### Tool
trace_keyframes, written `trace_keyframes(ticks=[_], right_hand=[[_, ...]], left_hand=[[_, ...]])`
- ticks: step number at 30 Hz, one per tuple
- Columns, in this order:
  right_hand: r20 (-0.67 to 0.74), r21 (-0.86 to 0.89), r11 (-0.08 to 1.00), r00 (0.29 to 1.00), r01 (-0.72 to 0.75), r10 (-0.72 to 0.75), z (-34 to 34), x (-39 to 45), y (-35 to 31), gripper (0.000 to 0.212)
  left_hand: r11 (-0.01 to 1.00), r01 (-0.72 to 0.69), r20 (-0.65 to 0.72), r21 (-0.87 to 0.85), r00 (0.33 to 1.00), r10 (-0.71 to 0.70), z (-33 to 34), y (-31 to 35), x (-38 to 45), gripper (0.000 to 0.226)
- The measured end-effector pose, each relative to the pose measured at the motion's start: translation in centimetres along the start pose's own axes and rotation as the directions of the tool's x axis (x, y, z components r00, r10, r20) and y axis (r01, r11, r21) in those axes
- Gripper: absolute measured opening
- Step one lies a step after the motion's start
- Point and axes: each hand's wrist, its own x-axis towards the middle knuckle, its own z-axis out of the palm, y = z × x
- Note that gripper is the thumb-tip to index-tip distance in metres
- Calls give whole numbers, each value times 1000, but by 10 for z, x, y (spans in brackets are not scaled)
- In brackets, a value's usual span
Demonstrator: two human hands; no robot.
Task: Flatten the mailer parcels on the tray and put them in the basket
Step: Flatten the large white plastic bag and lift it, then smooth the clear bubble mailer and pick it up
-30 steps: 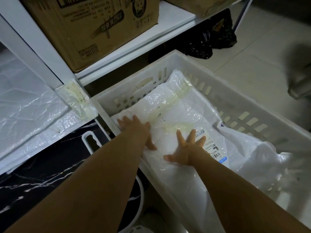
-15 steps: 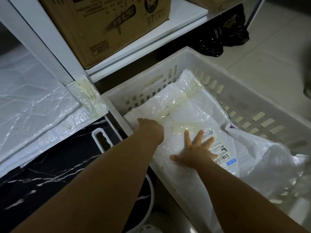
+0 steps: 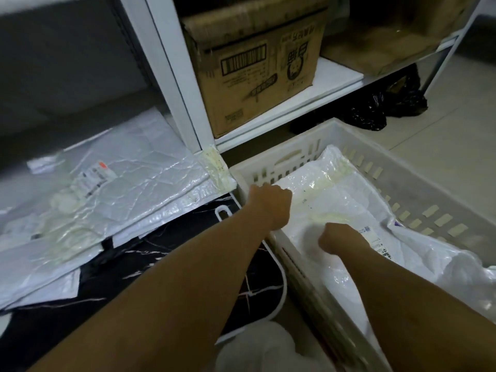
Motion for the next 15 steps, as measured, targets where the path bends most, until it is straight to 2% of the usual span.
trace_keyframes(ticks=[5,9,13,15], right_hand=[[-157,12,997,985,72,-69,-51,-83,-56,41],[-285,-89,975,932,206,-223,-74,-137,-100,28],[-257,-226,899,867,376,-427,-72,-180,-150,35],[-209,-298,853,842,429,-497,-65,-198,-173,32]], left_hand=[[993,84,-5,-88,996,-85,-24,-26,-55,31],[969,190,12,-158,982,-191,-35,-57,-106,33],[939,306,62,-154,952,-300,-41,-101,-172,33],[918,367,78,-149,930,-359,-41,-122,-204,34]])
